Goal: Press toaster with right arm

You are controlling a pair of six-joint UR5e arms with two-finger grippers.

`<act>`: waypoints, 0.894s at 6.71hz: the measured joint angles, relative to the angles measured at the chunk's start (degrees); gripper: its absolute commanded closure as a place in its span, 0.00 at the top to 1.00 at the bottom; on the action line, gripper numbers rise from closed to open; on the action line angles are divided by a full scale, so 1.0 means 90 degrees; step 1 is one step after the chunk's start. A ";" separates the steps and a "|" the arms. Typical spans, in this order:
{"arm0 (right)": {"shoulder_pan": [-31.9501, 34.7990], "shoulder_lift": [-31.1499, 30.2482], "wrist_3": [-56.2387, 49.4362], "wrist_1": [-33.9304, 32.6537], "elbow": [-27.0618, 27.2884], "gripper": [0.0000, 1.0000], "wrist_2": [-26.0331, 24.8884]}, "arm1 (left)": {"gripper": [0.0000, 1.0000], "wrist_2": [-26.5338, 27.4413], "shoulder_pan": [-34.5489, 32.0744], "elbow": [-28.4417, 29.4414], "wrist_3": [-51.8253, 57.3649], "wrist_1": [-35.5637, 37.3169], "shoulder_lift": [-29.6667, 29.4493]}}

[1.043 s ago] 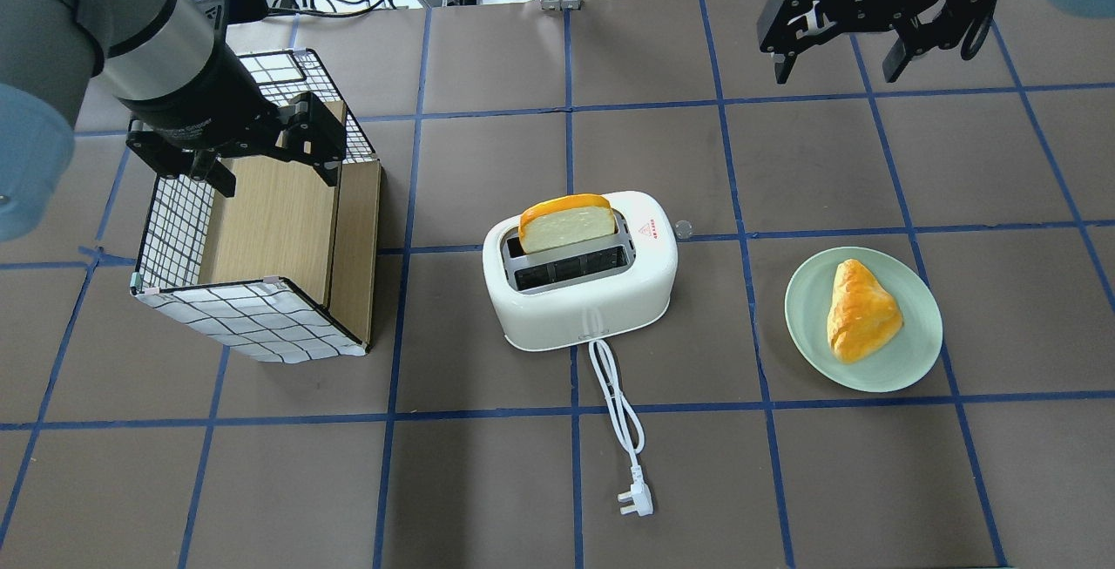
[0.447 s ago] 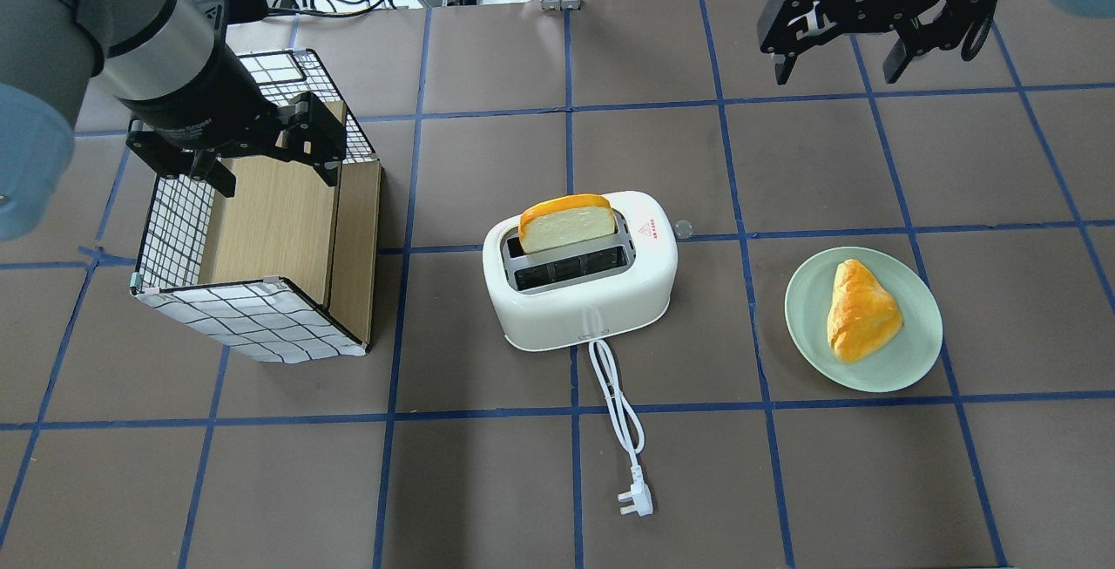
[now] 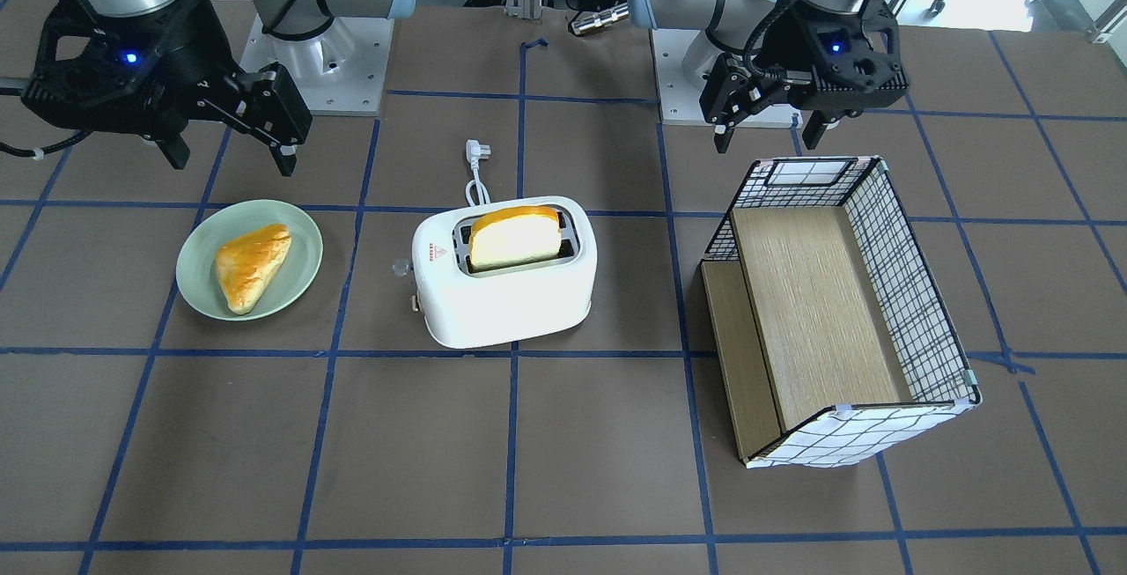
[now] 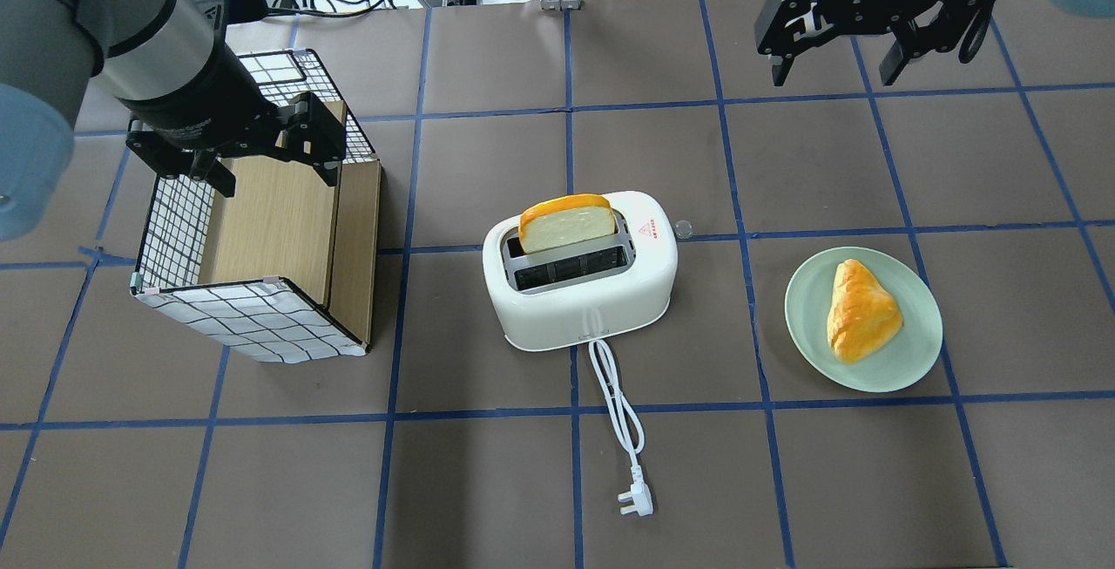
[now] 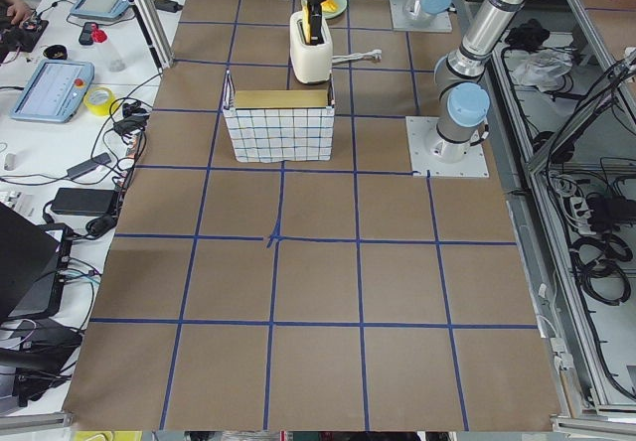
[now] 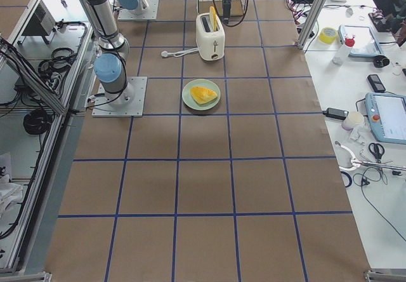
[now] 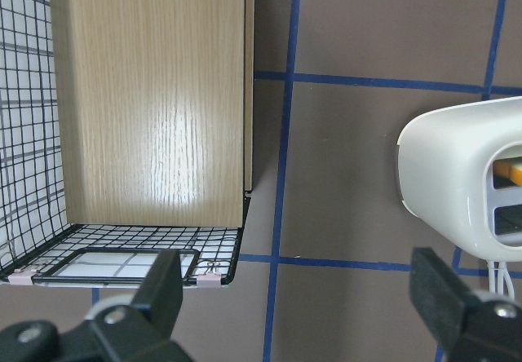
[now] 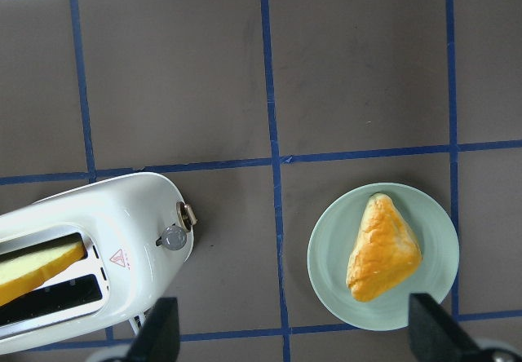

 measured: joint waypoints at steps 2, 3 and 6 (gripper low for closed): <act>-0.0006 0.0004 0.0002 -0.0002 0.0010 0.20 0.0080 | 1.00 0.0000 -0.0002 0.0000 0.0000 0.0000 0.0000; -0.0045 0.0011 0.0006 0.0061 0.0024 0.00 0.0388 | 1.00 0.0000 -0.0003 0.0000 0.0000 0.0000 0.0000; -0.0288 0.0178 -0.0135 0.0411 0.0428 0.00 0.1658 | 1.00 0.0002 -0.0003 0.0000 0.0000 0.0000 0.0000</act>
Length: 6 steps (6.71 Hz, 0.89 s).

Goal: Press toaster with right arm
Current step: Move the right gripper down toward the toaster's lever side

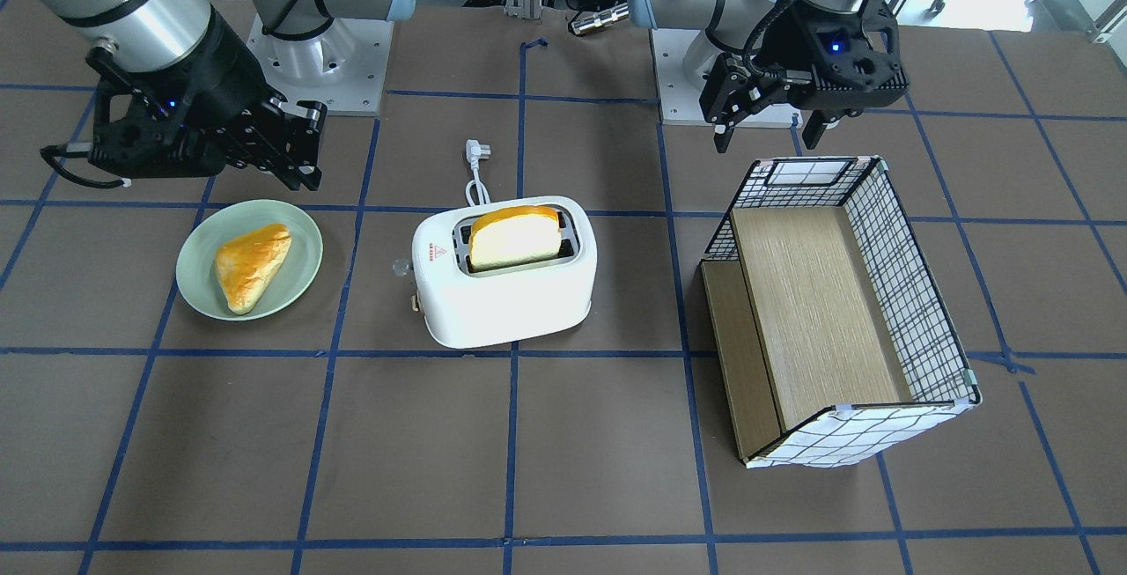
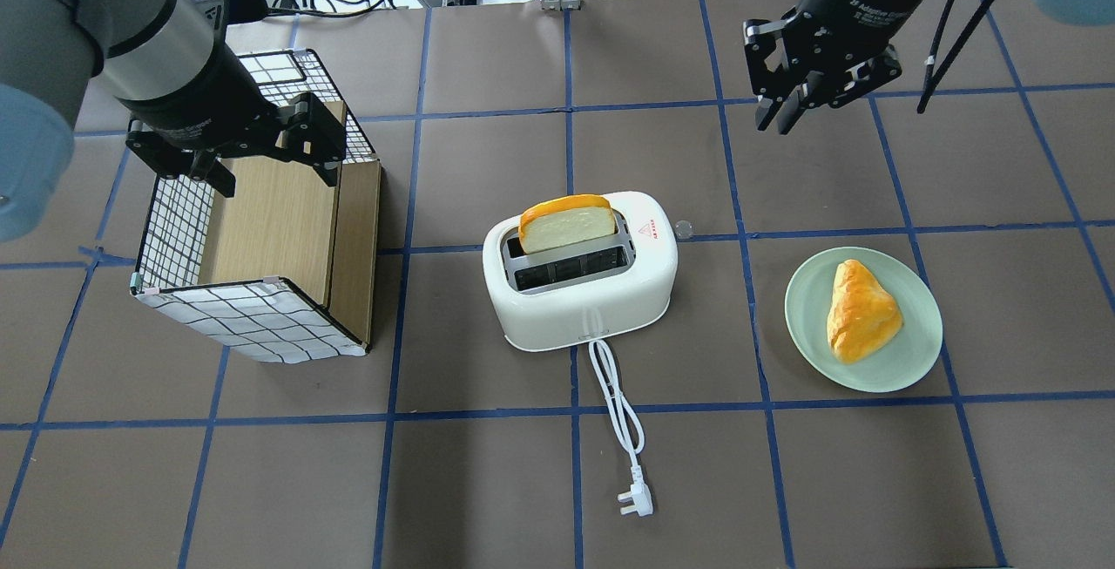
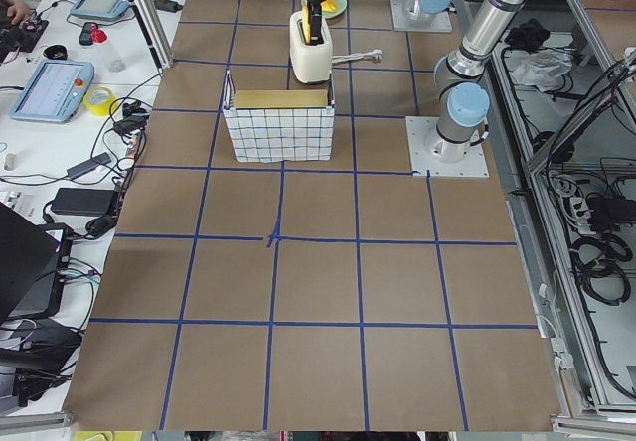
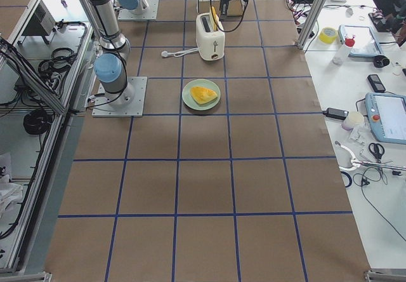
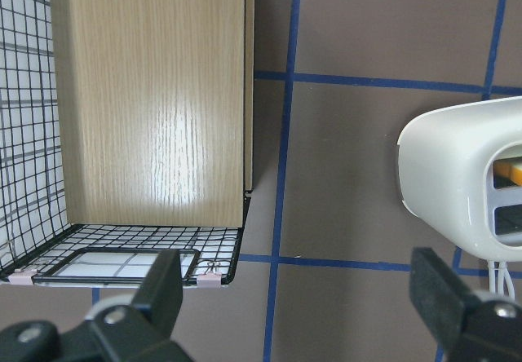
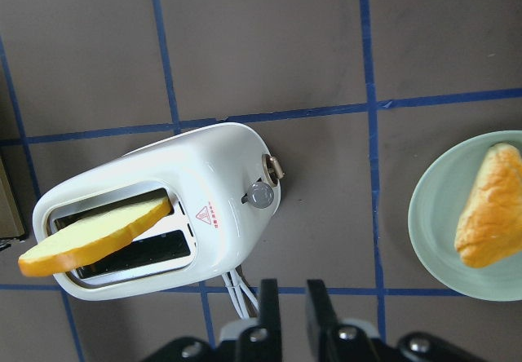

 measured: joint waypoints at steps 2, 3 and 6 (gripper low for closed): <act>-0.0390 0.0042 -0.0645 -0.0058 0.0839 0.00 0.1230 | 1.00 -0.0002 0.0000 0.0000 0.0000 0.0000 0.0000; -0.0592 0.0110 -0.1150 -0.0246 0.1277 0.00 0.1752 | 1.00 -0.0002 0.0000 0.0000 0.0000 0.0000 0.0000; -0.0751 0.0312 -0.1752 -0.1938 0.2557 0.00 0.2395 | 1.00 0.0002 0.0000 0.0000 0.0000 0.0000 0.0000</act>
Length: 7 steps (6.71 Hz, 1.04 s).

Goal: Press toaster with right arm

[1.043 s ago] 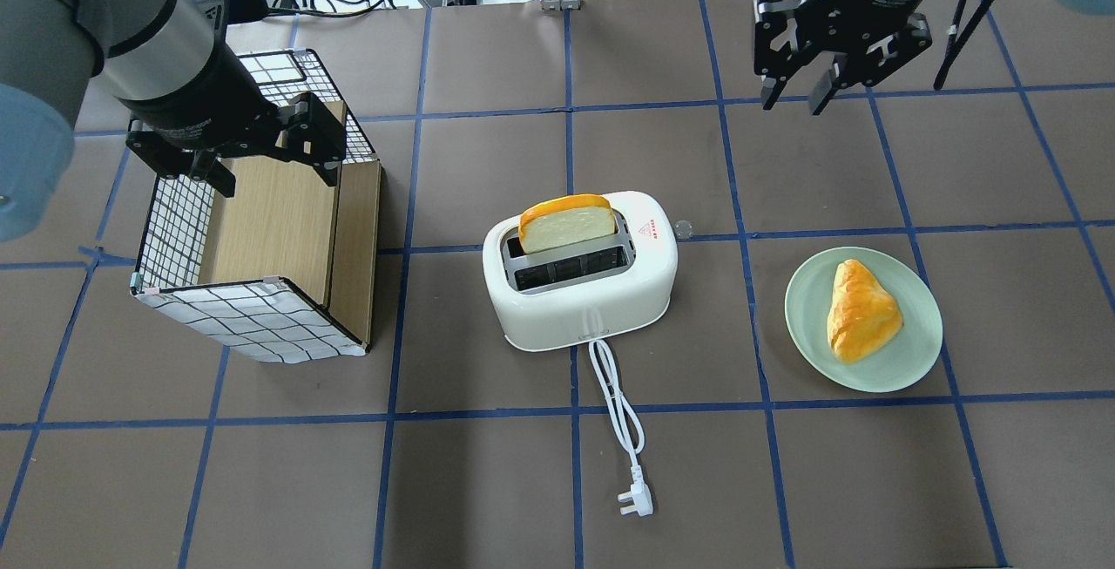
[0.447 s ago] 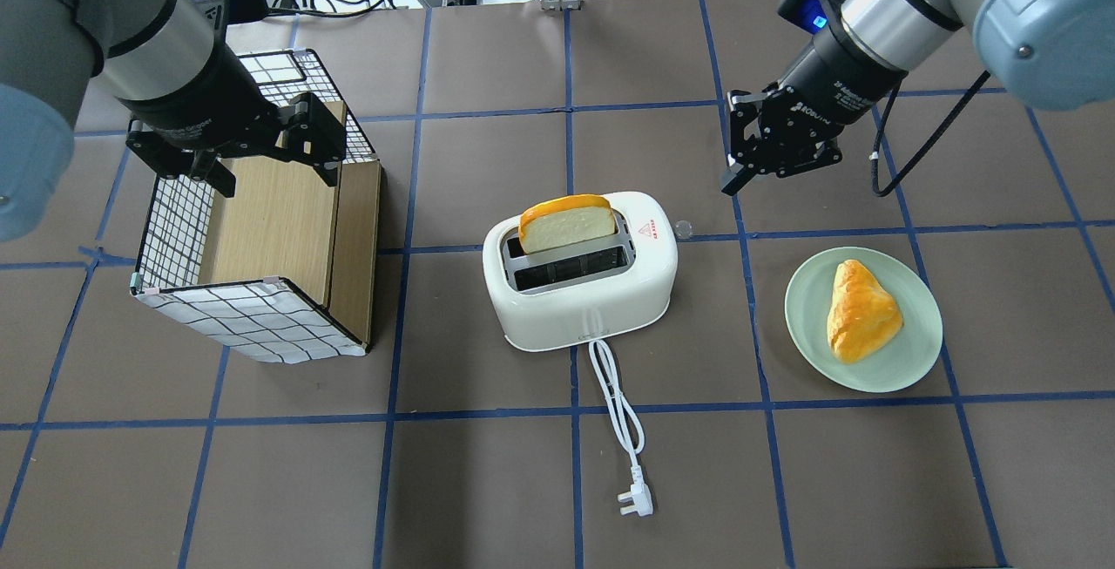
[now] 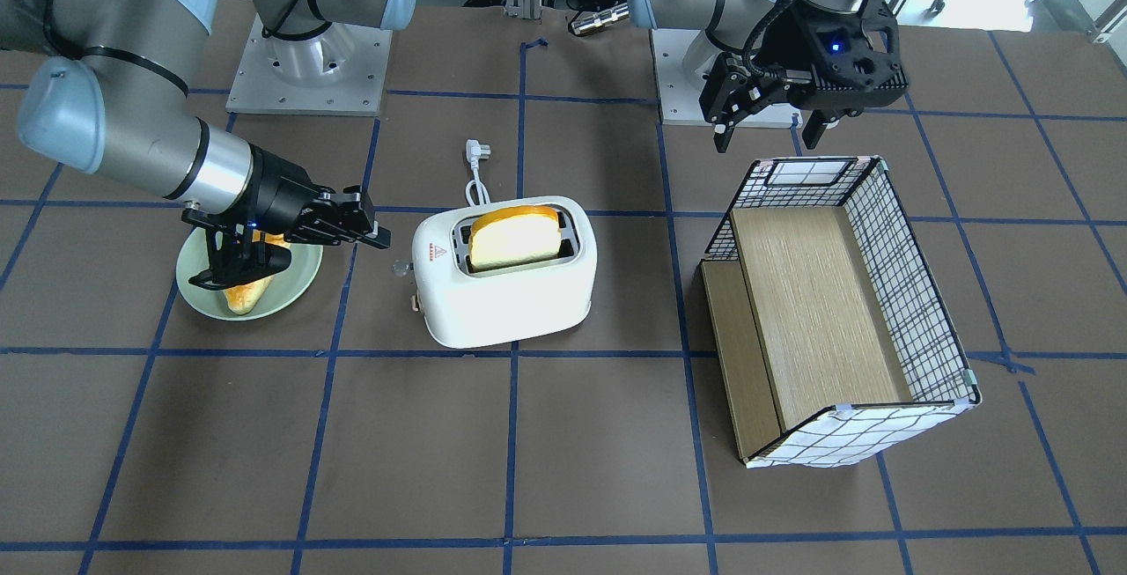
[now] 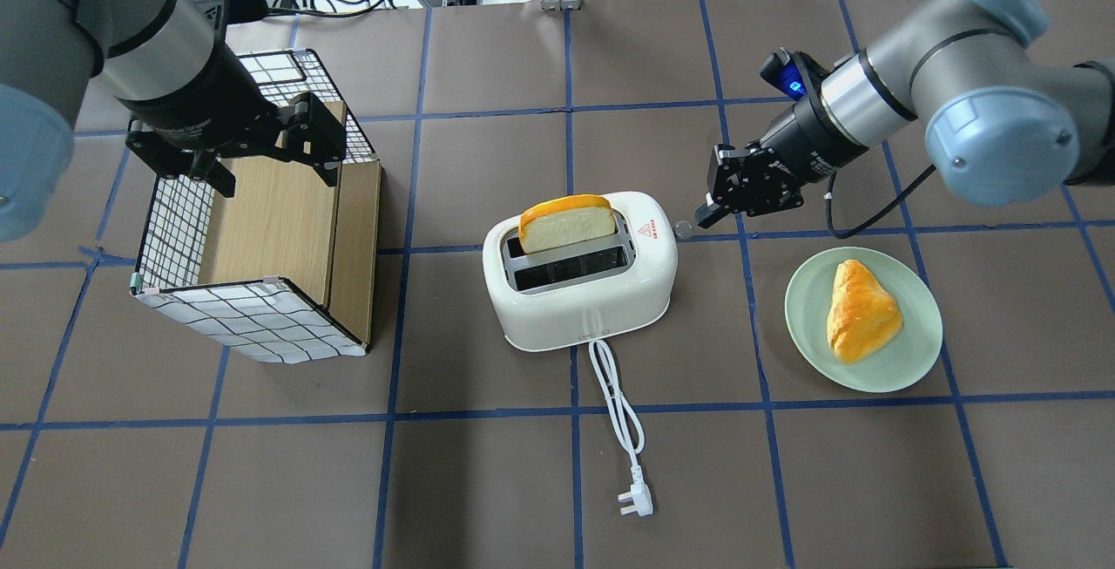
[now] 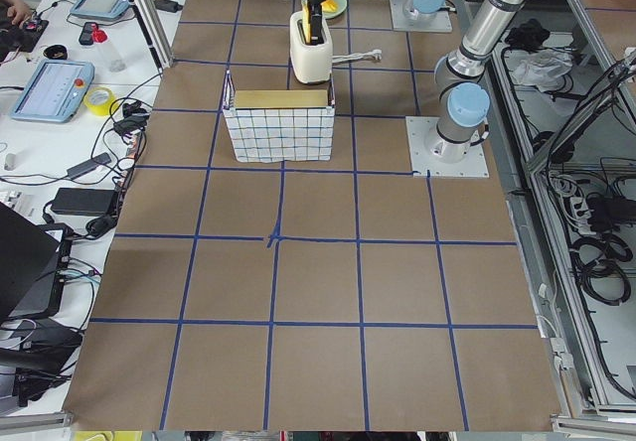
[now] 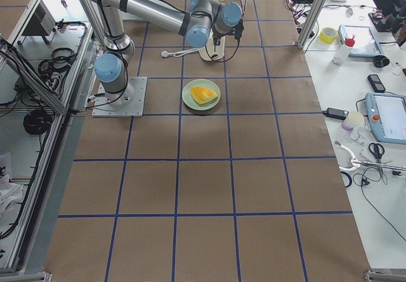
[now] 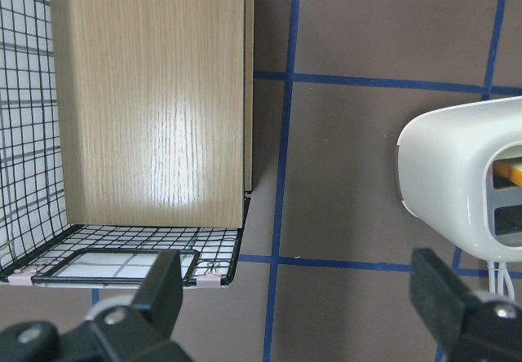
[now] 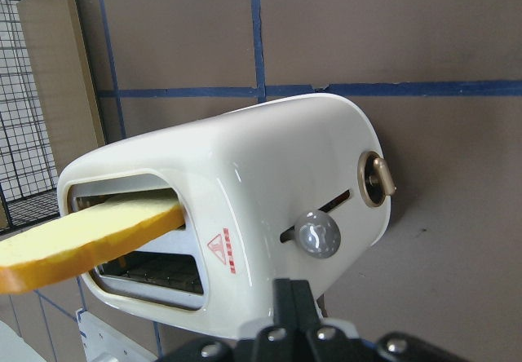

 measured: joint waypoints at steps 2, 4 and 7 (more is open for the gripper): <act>-0.0009 0.0076 -0.0025 -0.0457 0.0288 0.00 0.0214 | 1.00 -0.0001 0.0000 0.0000 0.0000 0.0000 0.0000; -0.0014 0.0155 -0.0036 -0.0626 0.0322 0.00 0.0391 | 1.00 -0.0002 0.0000 0.0000 0.0000 0.0000 0.0000; -0.0015 0.0304 -0.0127 -0.0781 0.0328 0.00 0.0436 | 1.00 0.0002 0.0000 0.0000 0.0000 0.0000 0.0000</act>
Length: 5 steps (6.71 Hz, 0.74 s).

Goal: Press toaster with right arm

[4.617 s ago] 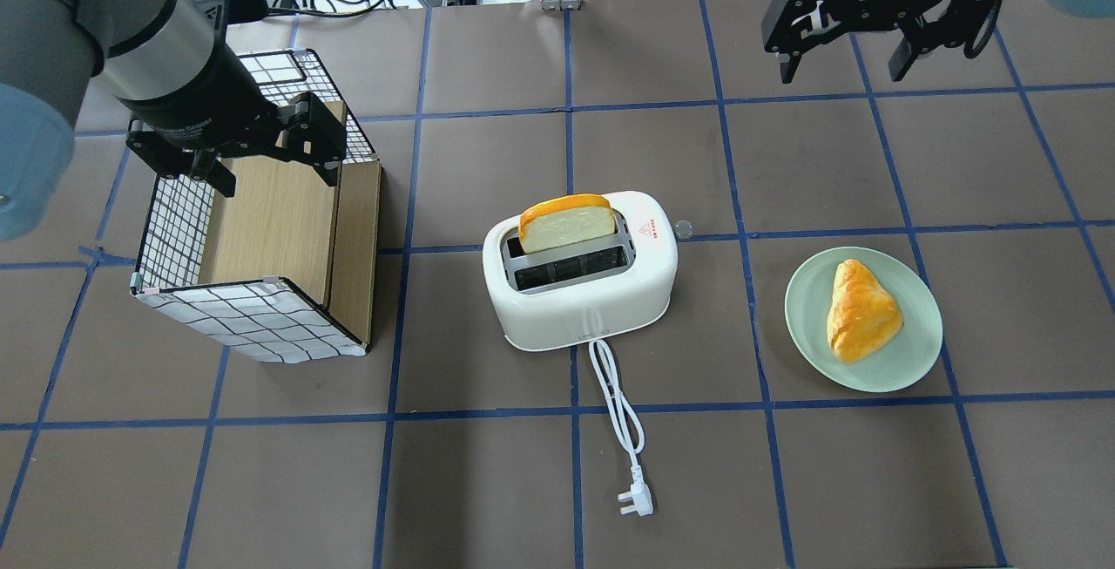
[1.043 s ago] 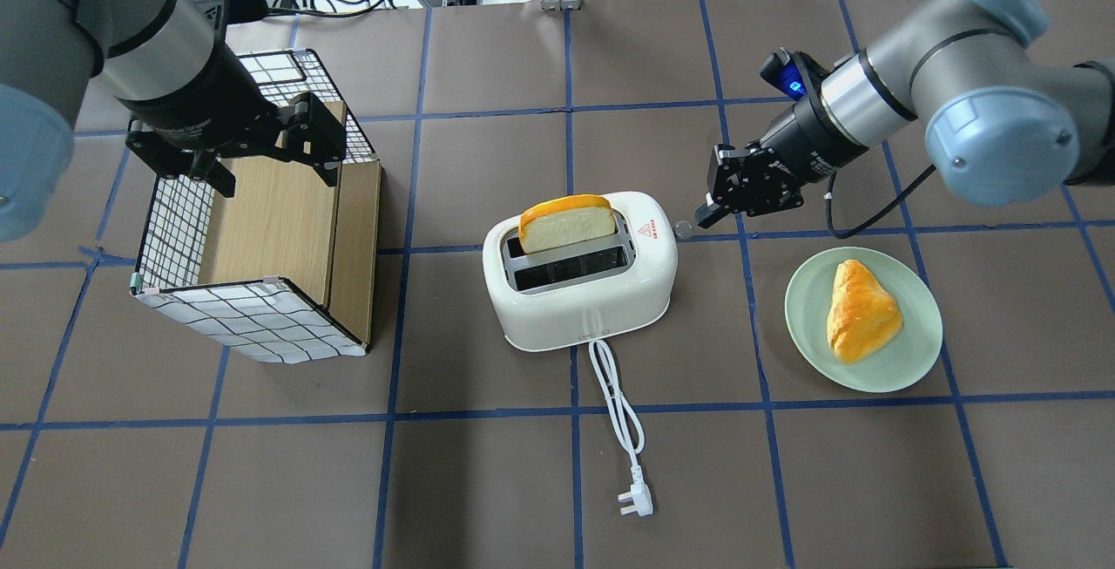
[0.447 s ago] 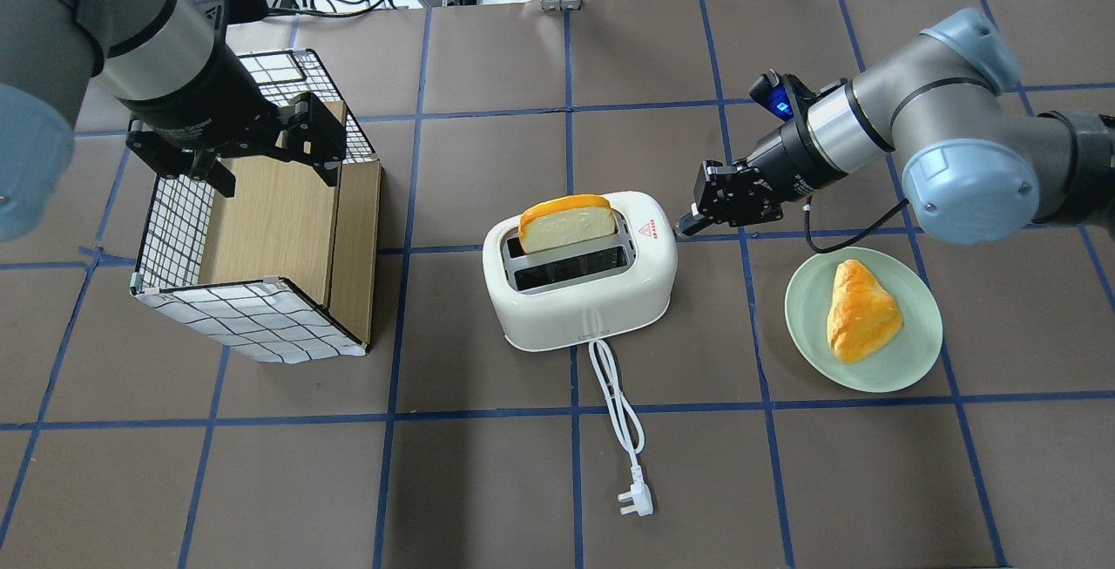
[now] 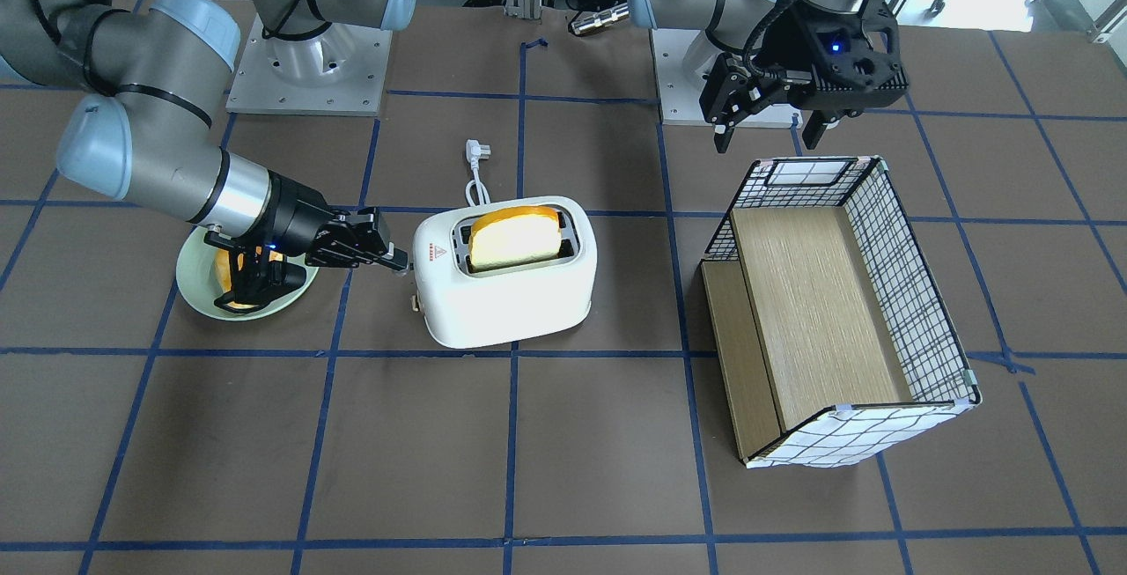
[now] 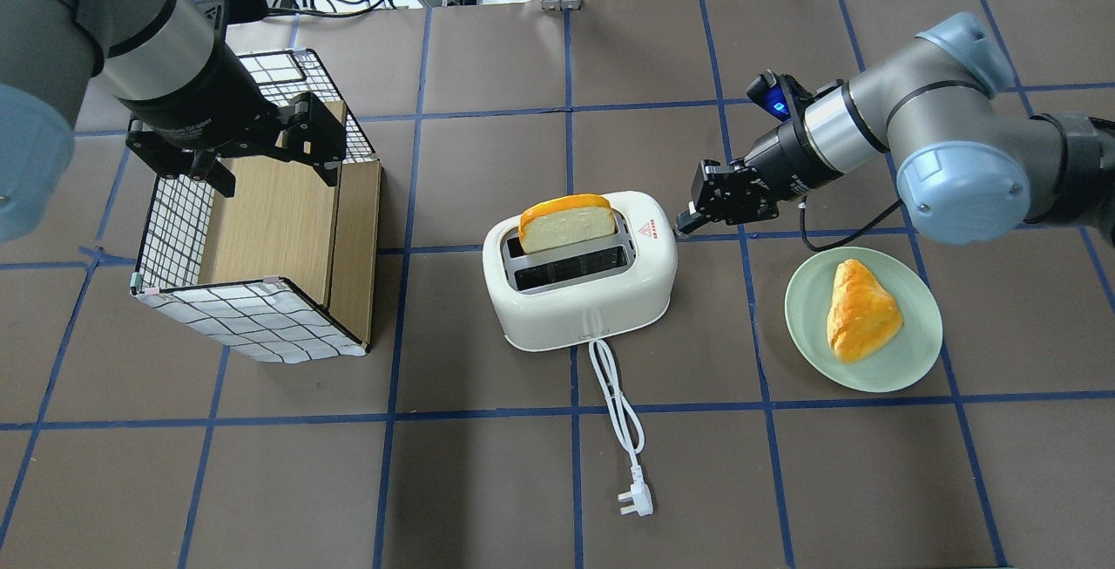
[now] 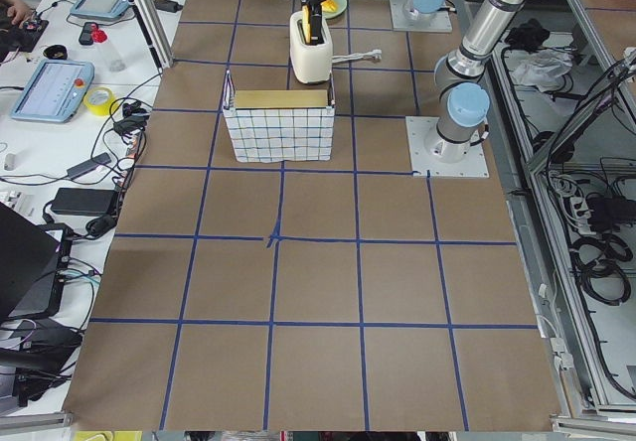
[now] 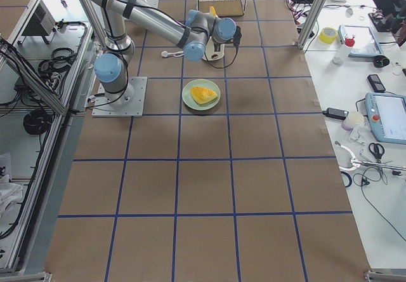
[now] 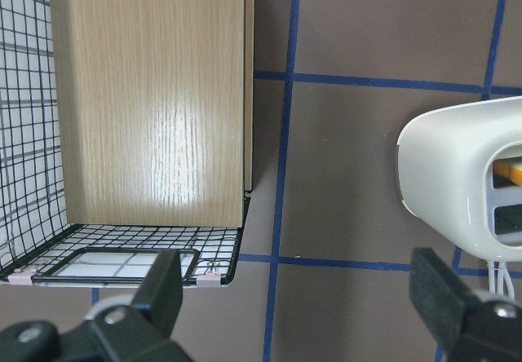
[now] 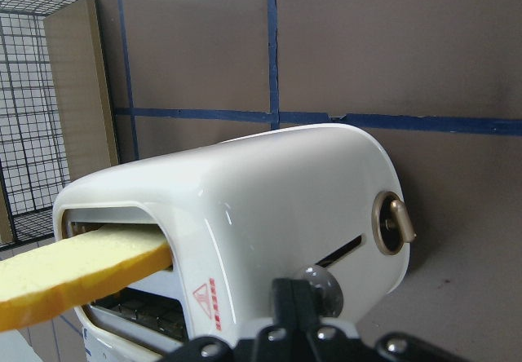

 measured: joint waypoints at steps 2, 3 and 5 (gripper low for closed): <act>0.0000 0.0169 -0.0027 -0.0209 0.0009 0.00 -0.0002 | 1.00 -0.0004 0.0000 0.0000 0.0000 0.0000 0.0000; 0.0000 0.0235 -0.0080 -0.0306 0.0022 0.00 -0.0006 | 1.00 -0.0005 0.0000 0.0000 0.0000 0.0000 0.0000; 0.0000 0.0360 -0.0172 -0.0593 0.0151 0.00 -0.0012 | 1.00 -0.0007 0.0000 0.0000 0.0000 0.0000 0.0000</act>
